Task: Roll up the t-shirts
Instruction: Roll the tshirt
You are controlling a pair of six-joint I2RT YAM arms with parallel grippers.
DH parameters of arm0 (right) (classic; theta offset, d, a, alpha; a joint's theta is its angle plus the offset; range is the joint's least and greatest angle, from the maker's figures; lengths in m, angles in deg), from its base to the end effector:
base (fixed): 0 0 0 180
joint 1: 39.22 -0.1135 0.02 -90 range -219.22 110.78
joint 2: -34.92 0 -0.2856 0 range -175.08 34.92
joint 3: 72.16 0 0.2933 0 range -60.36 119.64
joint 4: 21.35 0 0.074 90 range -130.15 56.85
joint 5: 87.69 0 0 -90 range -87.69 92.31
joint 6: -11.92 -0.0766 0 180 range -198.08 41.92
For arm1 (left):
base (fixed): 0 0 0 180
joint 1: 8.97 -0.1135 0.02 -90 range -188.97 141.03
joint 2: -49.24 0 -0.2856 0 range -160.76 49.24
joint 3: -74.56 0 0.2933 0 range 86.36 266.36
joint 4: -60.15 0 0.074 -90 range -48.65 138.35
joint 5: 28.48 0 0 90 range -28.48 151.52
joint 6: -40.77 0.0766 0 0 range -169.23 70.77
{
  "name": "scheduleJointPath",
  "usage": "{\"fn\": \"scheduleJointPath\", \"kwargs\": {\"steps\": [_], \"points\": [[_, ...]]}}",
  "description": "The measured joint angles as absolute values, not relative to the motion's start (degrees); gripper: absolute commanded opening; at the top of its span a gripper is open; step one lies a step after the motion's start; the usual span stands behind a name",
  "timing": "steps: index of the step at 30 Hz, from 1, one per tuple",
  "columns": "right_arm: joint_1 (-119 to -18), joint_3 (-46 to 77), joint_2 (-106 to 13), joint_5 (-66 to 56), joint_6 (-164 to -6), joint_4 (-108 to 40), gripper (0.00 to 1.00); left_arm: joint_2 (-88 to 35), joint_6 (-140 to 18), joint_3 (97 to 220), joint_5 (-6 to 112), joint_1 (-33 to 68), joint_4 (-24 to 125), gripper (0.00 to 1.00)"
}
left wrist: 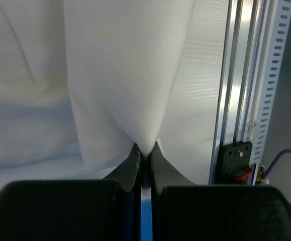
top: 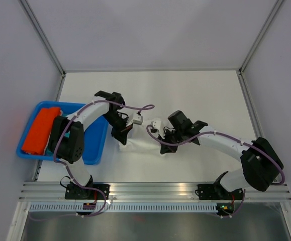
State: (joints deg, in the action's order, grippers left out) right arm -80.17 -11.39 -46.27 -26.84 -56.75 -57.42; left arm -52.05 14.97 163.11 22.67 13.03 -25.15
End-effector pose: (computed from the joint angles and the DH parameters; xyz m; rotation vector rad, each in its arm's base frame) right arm 0.2240 0.2438 0.1759 -1.4863 2.0748 0.7824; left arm 0.3003 -0.1732 0.1966 1.8968 2.1304 -1.0103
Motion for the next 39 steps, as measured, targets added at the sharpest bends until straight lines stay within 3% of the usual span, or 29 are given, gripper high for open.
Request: {"fn": "scheduleJointPath", "kwargs": {"steps": [4,7,9,12,14,18,25,33,35,38,39], "points": [[-78.6,-11.0,-49.5,-35.0,-58.3,-60.4,0.00,-52.2,16.2,161.4,23.5,13.3,-27.1,0.02],[-75.5,-8.4,-53.4,-39.8,-58.4,-63.2,0.18,-52.7,16.5,161.7,23.5,13.1,-27.4,0.02],[-73.6,-6.9,-55.3,-41.9,-58.9,-63.3,0.22,-53.3,16.5,162.2,23.5,12.4,-27.6,0.02],[-71.5,-6.6,-56.8,-42.1,-61.6,-60.5,0.44,-55.1,15.8,162.7,23.7,10.9,-26.9,0.02],[-70.3,-7.1,-57.5,-41.5,-64.2,-57.3,0.53,-57.1,15.1,163.0,23.9,10.0,-26.3,0.02],[-66.7,-11.0,-56.8,-41.2,-69.4,-49.0,0.60,-60.1,14.3,163.0,23.9,8.9,-24.9,0.02],[-66.9,-20.0,-51.3,-42.8,-76.8,-36.8,0.64,-60.7,14.1,163.8,23.4,7.5,-24.4,0.02],[-69.8,-23.9,-51.6,-42.3,-83.6,-23.8,0.65,-60.7,14.1,164.0,23.4,6.9,-24.1,0.02],[-70.5,-23.9,-53.1,-41.8,-84.7,-21.2,0.53,-60.7,14.1,164.0,23.4,6.9,-24.1,0.02],[-71.5,-23.6,-56.2,-41.3,-86.5,-18.9,0.18,-60.7,14.1,164.0,23.4,6.8,-24.1,0.02],[-71.7,-23.5,-57.1,-41.3,-87.1,-18.9,0.13,-60.7,14.1,164.0,23.4,6.8,-24.1,0.03]]}}
